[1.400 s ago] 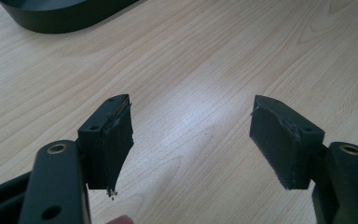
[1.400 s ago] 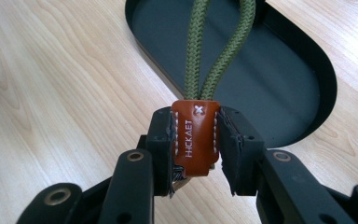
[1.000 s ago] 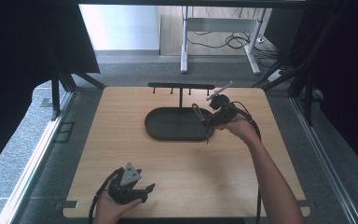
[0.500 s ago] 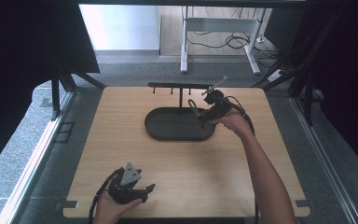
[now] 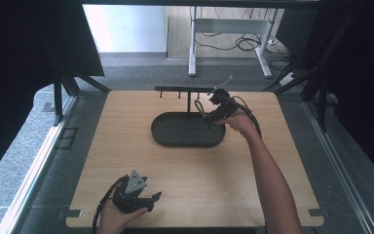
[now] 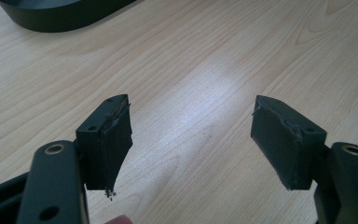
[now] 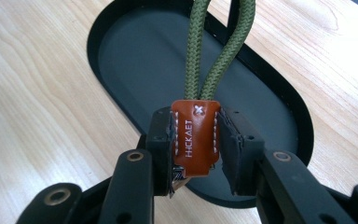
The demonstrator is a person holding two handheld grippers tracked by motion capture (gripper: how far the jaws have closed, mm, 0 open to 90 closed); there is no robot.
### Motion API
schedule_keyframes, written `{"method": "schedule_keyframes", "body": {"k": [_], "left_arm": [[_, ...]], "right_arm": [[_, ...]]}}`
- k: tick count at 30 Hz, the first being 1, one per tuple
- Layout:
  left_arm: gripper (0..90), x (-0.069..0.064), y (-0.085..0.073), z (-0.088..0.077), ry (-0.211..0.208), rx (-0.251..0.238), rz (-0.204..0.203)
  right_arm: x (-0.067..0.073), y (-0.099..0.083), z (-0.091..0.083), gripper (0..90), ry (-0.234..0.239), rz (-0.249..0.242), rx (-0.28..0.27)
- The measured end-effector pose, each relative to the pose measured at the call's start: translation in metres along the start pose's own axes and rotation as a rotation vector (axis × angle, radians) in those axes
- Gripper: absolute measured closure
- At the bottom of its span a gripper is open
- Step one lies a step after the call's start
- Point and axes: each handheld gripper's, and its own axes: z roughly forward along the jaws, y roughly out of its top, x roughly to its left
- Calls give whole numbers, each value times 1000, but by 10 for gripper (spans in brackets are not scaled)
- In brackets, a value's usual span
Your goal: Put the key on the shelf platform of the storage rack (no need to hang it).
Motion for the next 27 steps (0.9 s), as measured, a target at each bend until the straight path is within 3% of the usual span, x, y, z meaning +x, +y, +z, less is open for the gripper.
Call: {"method": "schedule_keyframes", "body": {"k": [15,27], "left_arm": [[296,1,-1,1,-1,1,-7],[300,3,-3,1,-4,11,-14]], "right_arm": [[-12,-2,21,673,-58,40,-23],[-15,-3,35,669,-82,30,0]]}}
